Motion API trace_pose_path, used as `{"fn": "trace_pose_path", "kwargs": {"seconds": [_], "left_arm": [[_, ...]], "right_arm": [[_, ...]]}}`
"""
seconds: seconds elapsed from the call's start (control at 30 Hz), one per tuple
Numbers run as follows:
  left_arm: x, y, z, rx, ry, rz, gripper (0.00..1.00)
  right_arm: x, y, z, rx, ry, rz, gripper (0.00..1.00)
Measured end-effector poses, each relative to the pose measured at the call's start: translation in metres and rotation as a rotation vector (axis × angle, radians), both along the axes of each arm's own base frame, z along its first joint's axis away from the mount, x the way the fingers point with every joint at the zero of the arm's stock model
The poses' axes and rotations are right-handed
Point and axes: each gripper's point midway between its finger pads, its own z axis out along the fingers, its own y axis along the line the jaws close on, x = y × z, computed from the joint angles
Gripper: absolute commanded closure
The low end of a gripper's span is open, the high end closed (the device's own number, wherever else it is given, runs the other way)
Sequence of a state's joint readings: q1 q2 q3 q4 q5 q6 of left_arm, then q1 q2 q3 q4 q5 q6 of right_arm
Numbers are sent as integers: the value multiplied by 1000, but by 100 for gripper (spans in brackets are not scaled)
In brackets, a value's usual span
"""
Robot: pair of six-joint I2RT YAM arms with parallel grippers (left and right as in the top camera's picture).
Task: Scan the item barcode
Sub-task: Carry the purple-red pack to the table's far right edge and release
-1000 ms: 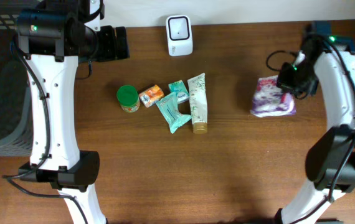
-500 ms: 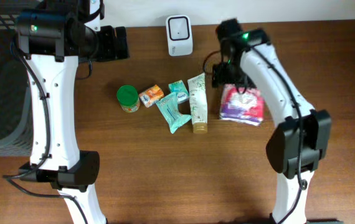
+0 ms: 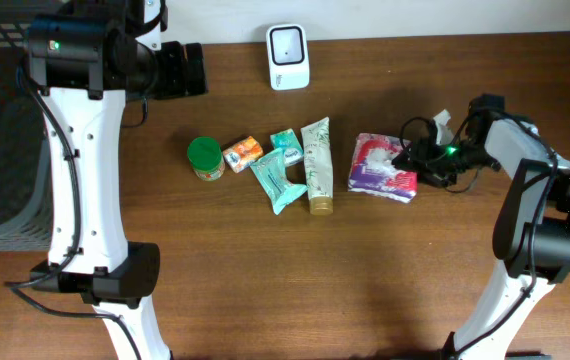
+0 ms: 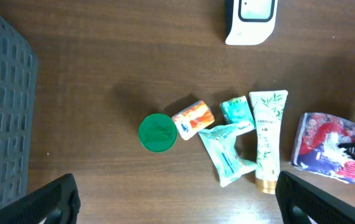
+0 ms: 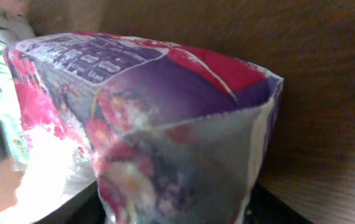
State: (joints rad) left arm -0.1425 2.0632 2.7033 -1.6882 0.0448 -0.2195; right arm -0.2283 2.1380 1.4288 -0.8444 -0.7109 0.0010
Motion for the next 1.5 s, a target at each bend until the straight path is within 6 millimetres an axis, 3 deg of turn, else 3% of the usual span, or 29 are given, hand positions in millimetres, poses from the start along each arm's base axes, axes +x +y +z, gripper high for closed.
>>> {"fn": "trace_pose_path", "kwargs": {"seconds": [0.03, 0.13, 0.2, 0.23, 0.27, 0.33, 0.47, 0.53, 0.6, 0.7, 0.73, 0.8, 0.83, 0.87, 0.93, 1.0, 1.03, 1.07, 1.13, 1.17, 1.2, 1.23, 1.27, 1.3, 1.4, 1.5], "left_arm": [[0, 0, 0, 0, 0, 0, 1], [0, 0, 0, 0, 0, 0, 1], [0, 0, 0, 0, -1, 0, 1], [0, 0, 0, 0, -2, 0, 1], [0, 0, 0, 0, -1, 0, 1], [0, 0, 0, 1, 0, -1, 1], [0, 0, 0, 0, 0, -1, 1], [0, 0, 0, 0, 1, -1, 1], [0, 0, 0, 0, 1, -1, 1], [0, 0, 0, 0, -1, -1, 1], [0, 0, 0, 0, -1, -1, 1], [0, 0, 0, 0, 0, -1, 1], [0, 0, 0, 0, 0, 0, 1], [0, 0, 0, 0, 0, -1, 1], [0, 0, 0, 0, -2, -1, 1], [0, 0, 0, 0, 0, -1, 1], [0, 0, 0, 0, 0, 0, 1], [0, 0, 0, 0, 0, 0, 1], [0, 0, 0, 0, -1, 0, 1], [0, 0, 0, 0, -1, 0, 1], [0, 0, 0, 0, -1, -1, 1], [0, 0, 0, 0, -1, -1, 1], [0, 0, 0, 0, -1, -1, 1], [0, 0, 0, 0, -1, 0, 1], [0, 0, 0, 0, -1, -1, 1], [0, 0, 0, 0, -1, -1, 1]], "right_arm": [[-2, 6, -1, 17, 0, 5, 96], [4, 25, 6, 39, 26, -5, 96], [30, 50, 31, 44, -44, 23, 96], [65, 64, 57, 45, -172, 28, 96], [135, 91, 116, 64, -468, -10, 96], [163, 118, 153, 105, -582, -89, 96], [196, 150, 178, 93, -647, -359, 96], [206, 180, 198, 149, -729, -452, 96], [208, 204, 182, 187, -697, -491, 96], [211, 210, 112, 166, -557, -531, 94], [211, 210, 106, 158, -550, -530, 95], [215, 207, 111, 143, -592, -486, 96], [213, 199, 109, 109, -567, -466, 96], [214, 179, 110, 61, -547, -462, 96], [212, 96, 127, -71, -485, -535, 96], [204, 8, 158, -135, -453, -665, 96], [182, -79, 171, -193, -389, -809, 96], [167, -127, 168, -223, -343, -899, 96], [105, -216, 131, -292, -108, -1083, 95], [87, -246, 124, -319, -68, -1148, 92], [51, -305, 117, -390, -43, -1235, 84], [36, -326, 116, -423, -37, -1266, 72], [27, -340, 116, -452, -45, -1258, 22], [16, -354, 115, -484, -45, -1248, 3], [7, -358, 102, -523, -16, -1182, 1], [15, -339, 97, -496, -14, -1086, 1]]}}
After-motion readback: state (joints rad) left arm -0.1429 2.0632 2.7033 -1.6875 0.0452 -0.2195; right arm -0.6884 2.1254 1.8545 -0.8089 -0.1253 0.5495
